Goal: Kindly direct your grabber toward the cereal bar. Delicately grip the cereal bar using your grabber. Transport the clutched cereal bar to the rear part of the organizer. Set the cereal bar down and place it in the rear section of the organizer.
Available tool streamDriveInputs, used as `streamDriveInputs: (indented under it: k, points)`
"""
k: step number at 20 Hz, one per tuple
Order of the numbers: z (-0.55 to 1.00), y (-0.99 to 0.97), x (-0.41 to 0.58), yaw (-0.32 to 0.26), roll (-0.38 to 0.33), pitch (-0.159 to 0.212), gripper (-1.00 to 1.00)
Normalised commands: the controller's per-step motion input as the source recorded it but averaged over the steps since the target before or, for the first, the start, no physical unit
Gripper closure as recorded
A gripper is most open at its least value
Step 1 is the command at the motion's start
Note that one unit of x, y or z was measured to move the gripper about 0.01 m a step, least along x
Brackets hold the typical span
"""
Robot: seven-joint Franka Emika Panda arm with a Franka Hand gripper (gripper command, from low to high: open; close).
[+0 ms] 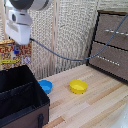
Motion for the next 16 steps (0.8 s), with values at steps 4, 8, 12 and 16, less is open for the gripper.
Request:
streamDriveInputs:
  k: [4,8,12,16]
  points:
    - [-0.2,0.63,0.163,-0.12,0.004,0.0,1.0]
    - [-0.29,0.4,0.247,-0.056,0.0,-0.03,1.0]
    - [-0.22,0.3,0.248,-0.001,-0.009,0.002,1.0]
    - [-0.01,0.15,0.096,0.0,-0.052,0.034,-1.0]
